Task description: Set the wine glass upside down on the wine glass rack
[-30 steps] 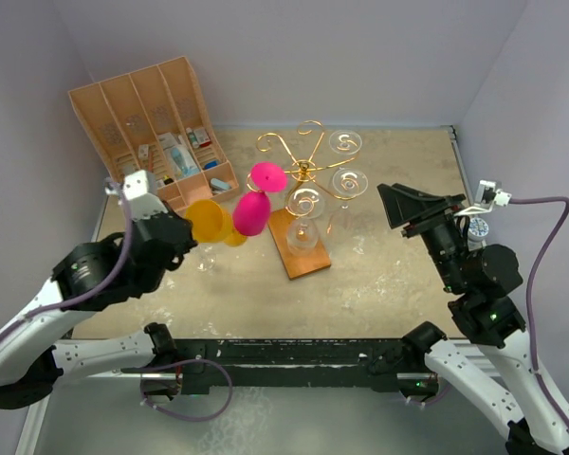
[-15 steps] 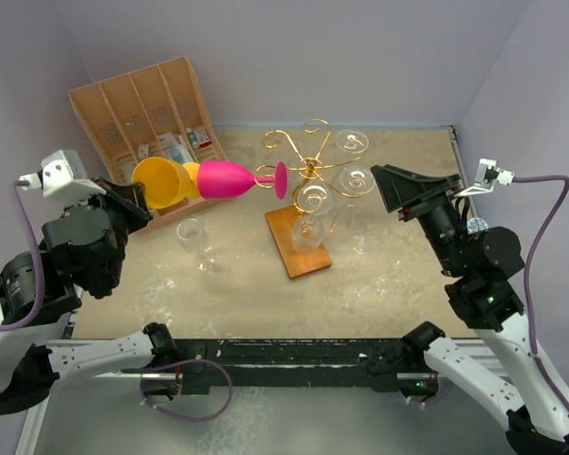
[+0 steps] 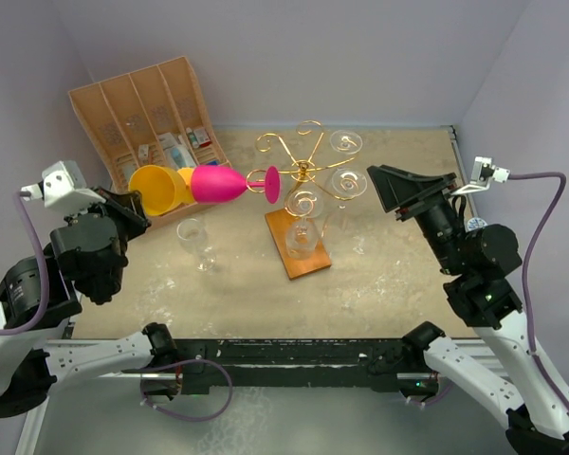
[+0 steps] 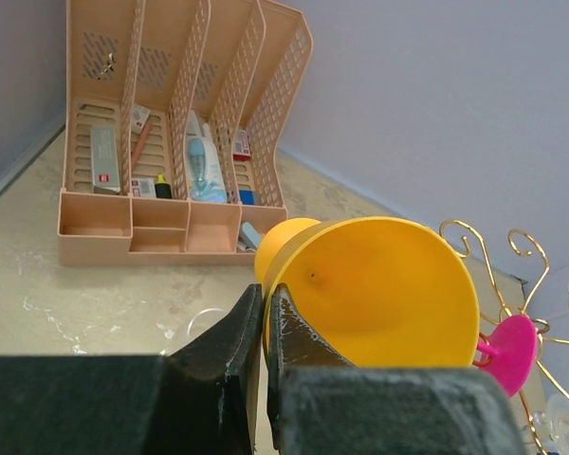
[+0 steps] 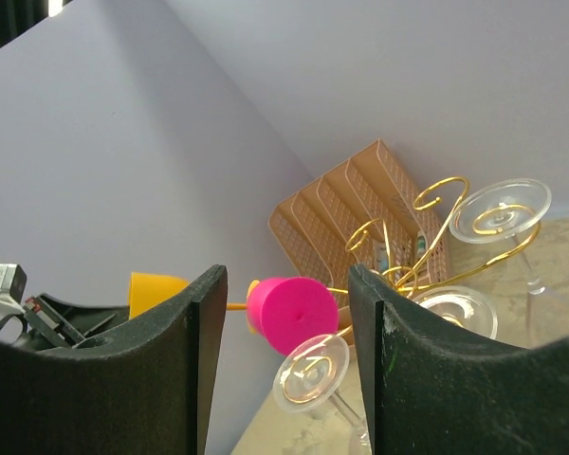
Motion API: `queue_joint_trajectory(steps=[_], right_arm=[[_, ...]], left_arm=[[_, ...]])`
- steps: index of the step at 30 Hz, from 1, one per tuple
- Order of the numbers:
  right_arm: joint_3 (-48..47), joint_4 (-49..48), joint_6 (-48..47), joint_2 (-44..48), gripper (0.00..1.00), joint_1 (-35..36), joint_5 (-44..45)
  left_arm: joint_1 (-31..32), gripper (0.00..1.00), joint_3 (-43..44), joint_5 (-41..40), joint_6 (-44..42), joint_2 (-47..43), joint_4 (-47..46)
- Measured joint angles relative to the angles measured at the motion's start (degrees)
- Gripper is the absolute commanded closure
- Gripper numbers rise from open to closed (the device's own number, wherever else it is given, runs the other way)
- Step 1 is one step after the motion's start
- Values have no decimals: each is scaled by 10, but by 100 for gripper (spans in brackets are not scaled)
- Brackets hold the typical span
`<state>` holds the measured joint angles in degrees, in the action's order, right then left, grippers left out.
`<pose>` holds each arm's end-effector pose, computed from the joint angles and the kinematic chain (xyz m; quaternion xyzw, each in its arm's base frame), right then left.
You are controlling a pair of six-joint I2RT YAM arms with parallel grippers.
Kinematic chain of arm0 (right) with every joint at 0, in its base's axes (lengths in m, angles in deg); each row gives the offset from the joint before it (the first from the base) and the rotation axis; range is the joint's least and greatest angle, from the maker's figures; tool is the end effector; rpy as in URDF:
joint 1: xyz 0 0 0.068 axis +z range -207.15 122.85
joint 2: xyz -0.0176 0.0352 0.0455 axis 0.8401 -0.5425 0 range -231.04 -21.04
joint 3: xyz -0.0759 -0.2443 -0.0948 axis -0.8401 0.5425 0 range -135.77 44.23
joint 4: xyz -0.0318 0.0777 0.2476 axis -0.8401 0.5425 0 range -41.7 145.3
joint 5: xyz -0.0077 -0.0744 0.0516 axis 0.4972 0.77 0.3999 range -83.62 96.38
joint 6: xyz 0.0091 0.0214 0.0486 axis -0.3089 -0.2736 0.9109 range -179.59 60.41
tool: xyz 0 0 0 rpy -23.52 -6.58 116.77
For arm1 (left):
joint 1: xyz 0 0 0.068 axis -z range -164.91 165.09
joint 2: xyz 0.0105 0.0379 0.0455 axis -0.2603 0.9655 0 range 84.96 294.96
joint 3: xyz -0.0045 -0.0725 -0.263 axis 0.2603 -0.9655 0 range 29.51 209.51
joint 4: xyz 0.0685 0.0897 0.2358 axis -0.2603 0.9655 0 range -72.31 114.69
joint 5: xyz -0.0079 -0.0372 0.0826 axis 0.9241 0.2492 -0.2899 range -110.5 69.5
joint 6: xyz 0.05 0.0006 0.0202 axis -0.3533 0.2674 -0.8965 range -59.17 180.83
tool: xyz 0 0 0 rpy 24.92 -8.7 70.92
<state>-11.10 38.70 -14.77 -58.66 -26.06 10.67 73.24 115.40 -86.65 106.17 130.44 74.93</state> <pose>0.1069 0.0614 0.4566 0.0938 0.5123 0.5095 0.6849 0.0631 -0.0399 0.4807 -0.2482 0.7049 -0.1210 0.6534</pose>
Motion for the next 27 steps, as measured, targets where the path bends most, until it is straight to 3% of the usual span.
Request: queue_joint_trajectory(steps=[27], right_arm=[[-1, 2, -2, -10, 44, 0, -11]], left_arm=[[0, 100, -111, 6, 65, -39, 76]])
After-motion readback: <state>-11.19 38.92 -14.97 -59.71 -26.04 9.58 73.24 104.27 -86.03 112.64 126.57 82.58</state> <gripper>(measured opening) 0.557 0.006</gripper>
